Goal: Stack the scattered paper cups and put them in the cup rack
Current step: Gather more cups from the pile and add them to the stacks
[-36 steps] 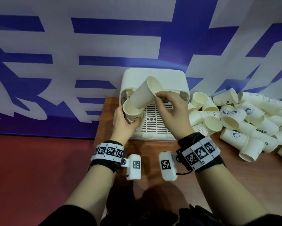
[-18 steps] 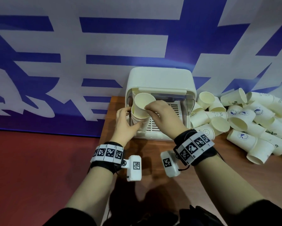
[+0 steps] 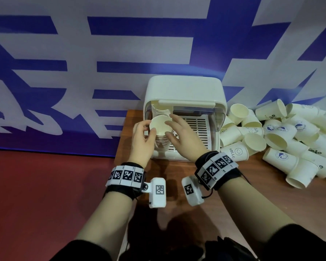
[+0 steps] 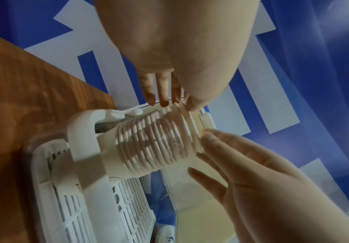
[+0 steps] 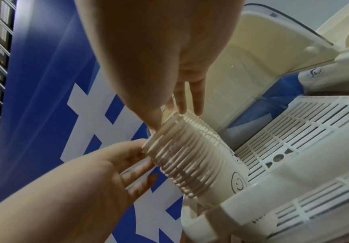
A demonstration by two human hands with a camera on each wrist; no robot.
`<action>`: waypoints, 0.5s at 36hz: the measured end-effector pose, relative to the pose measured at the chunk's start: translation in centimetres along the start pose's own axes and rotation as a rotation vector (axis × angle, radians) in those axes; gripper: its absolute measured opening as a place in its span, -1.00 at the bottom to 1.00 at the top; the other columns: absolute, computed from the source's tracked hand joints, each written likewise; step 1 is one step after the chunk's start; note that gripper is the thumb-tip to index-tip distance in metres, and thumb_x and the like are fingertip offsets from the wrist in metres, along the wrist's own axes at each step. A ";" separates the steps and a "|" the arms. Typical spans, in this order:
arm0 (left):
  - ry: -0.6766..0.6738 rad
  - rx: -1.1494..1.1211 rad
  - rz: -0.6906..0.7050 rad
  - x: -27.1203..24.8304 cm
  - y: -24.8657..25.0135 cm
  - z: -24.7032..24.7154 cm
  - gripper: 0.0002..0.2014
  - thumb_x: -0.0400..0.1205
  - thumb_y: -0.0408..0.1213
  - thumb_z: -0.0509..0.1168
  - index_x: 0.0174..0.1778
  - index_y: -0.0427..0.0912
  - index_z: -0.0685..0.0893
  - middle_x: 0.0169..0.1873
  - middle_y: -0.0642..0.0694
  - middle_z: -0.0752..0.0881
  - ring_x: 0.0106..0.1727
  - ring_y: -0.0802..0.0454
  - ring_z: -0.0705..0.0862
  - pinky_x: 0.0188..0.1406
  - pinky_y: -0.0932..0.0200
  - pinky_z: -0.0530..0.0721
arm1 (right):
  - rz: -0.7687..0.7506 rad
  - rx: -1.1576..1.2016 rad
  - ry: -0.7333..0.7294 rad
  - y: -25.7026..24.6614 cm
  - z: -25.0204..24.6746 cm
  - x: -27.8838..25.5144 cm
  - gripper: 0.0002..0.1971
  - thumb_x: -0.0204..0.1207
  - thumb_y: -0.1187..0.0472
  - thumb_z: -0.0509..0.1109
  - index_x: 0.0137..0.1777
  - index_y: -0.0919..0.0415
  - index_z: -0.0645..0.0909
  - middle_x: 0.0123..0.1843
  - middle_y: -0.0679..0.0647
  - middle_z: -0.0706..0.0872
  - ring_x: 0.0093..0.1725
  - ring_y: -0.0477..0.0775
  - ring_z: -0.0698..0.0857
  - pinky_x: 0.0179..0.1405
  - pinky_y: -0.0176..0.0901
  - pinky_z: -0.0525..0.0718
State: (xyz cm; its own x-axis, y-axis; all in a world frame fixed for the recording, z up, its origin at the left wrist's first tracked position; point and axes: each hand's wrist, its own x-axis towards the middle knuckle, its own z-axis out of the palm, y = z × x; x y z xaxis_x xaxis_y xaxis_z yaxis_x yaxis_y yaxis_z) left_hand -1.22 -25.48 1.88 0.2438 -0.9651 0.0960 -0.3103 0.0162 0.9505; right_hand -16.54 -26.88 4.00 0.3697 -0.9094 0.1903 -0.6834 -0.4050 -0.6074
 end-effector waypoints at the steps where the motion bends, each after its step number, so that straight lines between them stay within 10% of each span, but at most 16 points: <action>1: -0.003 0.004 -0.006 0.0 -0.2 0.1 -0.80 0.68 -0.30 0.26 0.20 -0.01 0.57 0.18 0.10 0.48 0.27 0.07 0.57 0.31 -0.06 0.60 | 0.021 0.000 -0.009 0.0 0.0 0.0 -0.59 0.66 0.16 0.26 0.47 0.26 0.45 0.60 0.17 0.32 0.56 0.13 0.33 0.49 -0.13 0.31; 18: -0.070 0.113 -0.103 -0.3 -1.5 0.6 -0.59 0.75 -0.13 0.10 0.54 -0.06 0.41 0.47 -0.12 0.40 0.49 -0.10 0.39 0.47 -0.16 0.44 | 0.148 0.137 -0.046 0.5 0.9 0.1 -0.48 0.65 0.14 0.28 0.57 0.24 0.32 0.60 0.07 0.31 0.46 0.05 0.45 0.48 -0.13 0.37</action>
State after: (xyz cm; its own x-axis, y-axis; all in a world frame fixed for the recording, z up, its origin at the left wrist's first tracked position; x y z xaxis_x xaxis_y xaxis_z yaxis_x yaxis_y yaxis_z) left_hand -1.35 -25.39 0.24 0.2161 -0.9761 -0.0249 -0.3896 -0.1096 0.9145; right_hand -16.27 -27.09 2.97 0.3022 -0.9515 0.0571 -0.6417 -0.2473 -0.7260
